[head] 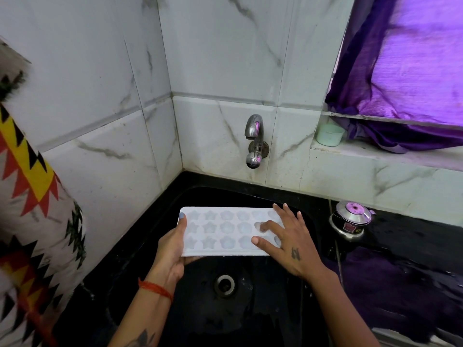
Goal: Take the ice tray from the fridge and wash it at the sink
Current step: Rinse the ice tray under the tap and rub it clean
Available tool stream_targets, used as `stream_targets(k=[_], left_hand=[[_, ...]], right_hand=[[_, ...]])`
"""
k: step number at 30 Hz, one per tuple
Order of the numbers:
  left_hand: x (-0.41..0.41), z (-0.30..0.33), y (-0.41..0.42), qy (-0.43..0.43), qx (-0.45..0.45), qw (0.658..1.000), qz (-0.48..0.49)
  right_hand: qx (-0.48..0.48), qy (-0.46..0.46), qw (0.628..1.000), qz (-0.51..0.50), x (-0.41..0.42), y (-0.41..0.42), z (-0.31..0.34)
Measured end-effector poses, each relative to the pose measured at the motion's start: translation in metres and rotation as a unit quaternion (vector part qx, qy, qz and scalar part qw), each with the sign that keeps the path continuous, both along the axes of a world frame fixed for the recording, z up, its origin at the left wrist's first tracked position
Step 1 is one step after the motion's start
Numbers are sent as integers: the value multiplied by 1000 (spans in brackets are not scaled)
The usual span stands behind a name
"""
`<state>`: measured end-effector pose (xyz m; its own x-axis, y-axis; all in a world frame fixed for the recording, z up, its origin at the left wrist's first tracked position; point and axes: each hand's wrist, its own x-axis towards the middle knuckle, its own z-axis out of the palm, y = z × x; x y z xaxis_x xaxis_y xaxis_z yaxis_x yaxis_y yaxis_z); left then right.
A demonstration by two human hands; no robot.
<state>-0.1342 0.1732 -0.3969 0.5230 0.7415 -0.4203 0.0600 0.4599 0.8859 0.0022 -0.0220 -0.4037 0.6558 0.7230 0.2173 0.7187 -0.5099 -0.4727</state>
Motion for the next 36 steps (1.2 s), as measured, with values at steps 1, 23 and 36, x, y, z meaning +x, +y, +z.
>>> stream_targets(k=[1,23,36], left_hand=[[0,0,0,-1,-1,1000,0],[-2,3,-6,-11,0,1000,-4],[-2,4,-6,-10,2,1000,2]], right_hand=[[3,2,1000,0,-1,0,1],[-53,-61,996,47,-17,21,8],[-31,-44,997,52,-14,18,3]])
